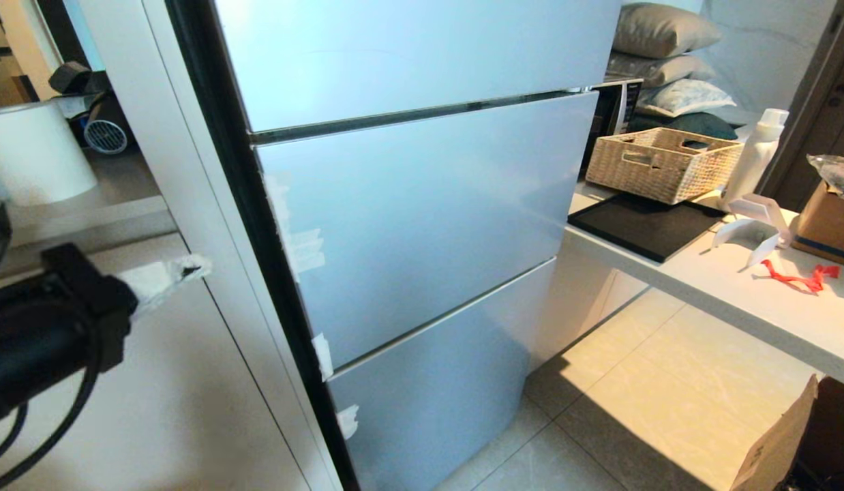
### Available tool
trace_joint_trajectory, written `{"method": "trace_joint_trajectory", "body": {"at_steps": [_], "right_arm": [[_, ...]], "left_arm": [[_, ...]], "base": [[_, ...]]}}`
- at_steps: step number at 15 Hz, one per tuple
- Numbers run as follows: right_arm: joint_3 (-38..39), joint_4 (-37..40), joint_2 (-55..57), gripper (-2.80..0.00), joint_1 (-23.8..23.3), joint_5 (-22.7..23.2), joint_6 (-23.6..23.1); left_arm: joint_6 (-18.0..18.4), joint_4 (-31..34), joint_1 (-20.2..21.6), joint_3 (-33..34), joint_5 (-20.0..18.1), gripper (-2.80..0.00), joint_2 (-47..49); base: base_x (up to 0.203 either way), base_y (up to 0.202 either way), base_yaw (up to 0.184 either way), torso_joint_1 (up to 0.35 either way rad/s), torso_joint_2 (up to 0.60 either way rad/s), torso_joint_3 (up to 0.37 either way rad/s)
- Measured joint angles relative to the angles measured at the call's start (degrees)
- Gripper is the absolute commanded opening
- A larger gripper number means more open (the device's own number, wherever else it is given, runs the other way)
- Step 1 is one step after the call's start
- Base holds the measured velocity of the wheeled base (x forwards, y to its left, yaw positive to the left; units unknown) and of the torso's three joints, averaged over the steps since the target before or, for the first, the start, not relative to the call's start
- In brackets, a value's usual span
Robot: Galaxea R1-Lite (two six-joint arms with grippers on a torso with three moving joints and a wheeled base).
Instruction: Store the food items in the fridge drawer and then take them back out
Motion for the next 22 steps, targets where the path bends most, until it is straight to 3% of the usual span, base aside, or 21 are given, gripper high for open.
{"method": "trace_joint_trajectory", "body": {"at_steps": [2, 4, 6, 17, 22], "right_arm": [[0.0, 0.0, 0.0, -2.8, 0.0, 0.0, 0.0], [0.0, 0.0, 0.0, -2.8, 0.0, 0.0, 0.0], [0.0, 0.0, 0.0, -2.8, 0.0, 0.0, 0.0], [0.0, 0.0, 0.0, -2.8, 0.0, 0.0, 0.0], [0.0, 0.0, 0.0, -2.8, 0.0, 0.0, 0.0]], "left_arm": [[-3.9, -4.3, -0.2, -2.7, 3.4, -2.8, 6.3], [-4.7, -7.7, -0.1, -4.3, 7.7, -2.8, 10.2], [-4.6, -11.1, -0.1, -5.1, 9.5, -2.8, 13.0], [-4.7, -19.7, -0.1, -9.2, 10.6, -2.8, 23.7], [-4.3, -20.4, -0.9, -9.1, 10.9, -2.8, 24.7]], "base": [[0.0, 0.0, 0.0, 0.0, 0.0, 0.0], [0.0, 0.0, 0.0, 0.0, 0.0, 0.0], [0.0, 0.0, 0.0, 0.0, 0.0, 0.0], [0.0, 0.0, 0.0, 0.0, 0.0, 0.0], [0.0, 0.0, 0.0, 0.0, 0.0, 0.0]]}}
